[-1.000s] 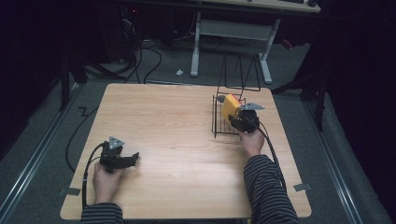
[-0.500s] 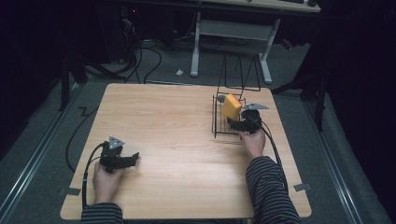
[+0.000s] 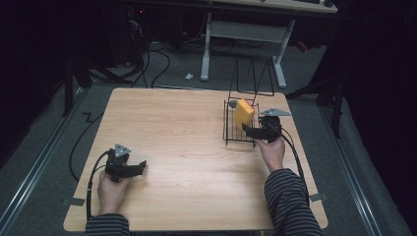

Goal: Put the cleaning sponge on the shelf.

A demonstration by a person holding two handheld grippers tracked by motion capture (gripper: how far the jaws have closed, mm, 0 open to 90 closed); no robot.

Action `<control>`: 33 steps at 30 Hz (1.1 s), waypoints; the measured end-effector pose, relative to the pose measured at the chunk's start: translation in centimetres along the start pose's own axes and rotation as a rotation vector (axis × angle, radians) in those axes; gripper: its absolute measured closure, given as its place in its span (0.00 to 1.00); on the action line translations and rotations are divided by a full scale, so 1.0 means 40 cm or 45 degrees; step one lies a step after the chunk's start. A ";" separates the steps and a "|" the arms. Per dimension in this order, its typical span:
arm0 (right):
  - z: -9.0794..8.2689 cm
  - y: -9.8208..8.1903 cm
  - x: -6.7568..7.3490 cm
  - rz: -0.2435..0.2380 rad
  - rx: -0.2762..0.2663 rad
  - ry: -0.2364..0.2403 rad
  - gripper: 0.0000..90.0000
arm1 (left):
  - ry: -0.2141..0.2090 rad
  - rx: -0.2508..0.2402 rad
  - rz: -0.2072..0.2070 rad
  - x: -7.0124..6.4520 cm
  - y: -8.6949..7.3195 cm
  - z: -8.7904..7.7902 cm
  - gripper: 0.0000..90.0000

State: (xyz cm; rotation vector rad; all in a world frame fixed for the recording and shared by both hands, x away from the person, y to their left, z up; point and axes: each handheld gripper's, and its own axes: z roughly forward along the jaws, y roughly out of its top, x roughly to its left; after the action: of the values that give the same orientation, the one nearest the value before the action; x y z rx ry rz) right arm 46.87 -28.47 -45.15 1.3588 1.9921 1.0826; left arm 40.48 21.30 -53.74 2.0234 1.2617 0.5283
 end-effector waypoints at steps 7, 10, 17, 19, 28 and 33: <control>-0.052 -0.010 -0.014 0.009 -0.025 -0.002 0.26 | 0.001 0.000 0.000 0.000 0.000 0.000 0.20; -0.067 -0.008 -0.017 0.014 -0.026 -0.007 0.26 | 0.000 0.000 0.000 0.000 0.000 0.000 0.20; -0.114 0.000 -0.015 0.027 -0.091 0.008 0.28 | 0.000 0.001 0.002 0.000 0.000 0.000 0.20; -0.126 0.002 -0.012 0.026 -0.098 0.010 0.28 | 0.000 0.000 0.000 0.000 0.000 0.000 0.20; -0.192 -0.002 -0.015 0.027 -0.166 0.003 0.30 | 0.001 0.000 0.001 0.000 0.000 0.000 0.20; -0.237 -0.020 -0.033 0.054 -0.209 -0.008 0.31 | 0.001 0.000 0.001 0.000 0.000 0.000 0.20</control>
State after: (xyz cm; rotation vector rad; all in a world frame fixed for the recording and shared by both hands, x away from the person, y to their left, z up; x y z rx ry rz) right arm 39.78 -33.02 -40.53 1.3207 1.8333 1.2306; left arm 40.48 21.29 -53.74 2.0238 1.2618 0.5292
